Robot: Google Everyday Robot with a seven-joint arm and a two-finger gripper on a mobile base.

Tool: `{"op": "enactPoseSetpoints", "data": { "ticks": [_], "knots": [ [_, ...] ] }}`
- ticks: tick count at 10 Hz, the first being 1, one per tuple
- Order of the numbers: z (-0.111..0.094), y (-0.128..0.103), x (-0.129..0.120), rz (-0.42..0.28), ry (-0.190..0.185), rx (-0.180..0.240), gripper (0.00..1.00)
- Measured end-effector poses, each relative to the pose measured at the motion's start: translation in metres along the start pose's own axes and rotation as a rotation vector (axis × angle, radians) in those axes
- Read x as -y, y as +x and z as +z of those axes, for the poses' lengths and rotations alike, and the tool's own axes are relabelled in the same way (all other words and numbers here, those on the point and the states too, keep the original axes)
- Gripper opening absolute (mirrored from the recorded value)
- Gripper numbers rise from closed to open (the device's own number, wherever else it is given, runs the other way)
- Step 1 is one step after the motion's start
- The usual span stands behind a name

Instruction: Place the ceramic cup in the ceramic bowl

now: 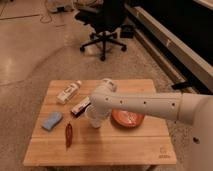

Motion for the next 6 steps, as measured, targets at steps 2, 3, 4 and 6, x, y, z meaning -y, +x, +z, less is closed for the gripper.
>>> {"op": "enactPoseSetpoints", "data": {
  "ticks": [2,3,4,6],
  "knots": [
    [-0.018,0.007,-0.001,-0.028,0.005,-0.007,0.31],
    [-0.026,0.013,-0.003,0.002,0.009,-0.011,0.31],
    [-0.032,0.014,0.001,0.023,0.018,-0.015,0.31],
    [-0.033,0.011,0.005,0.004,0.017,-0.027,0.31]
  ]
}}
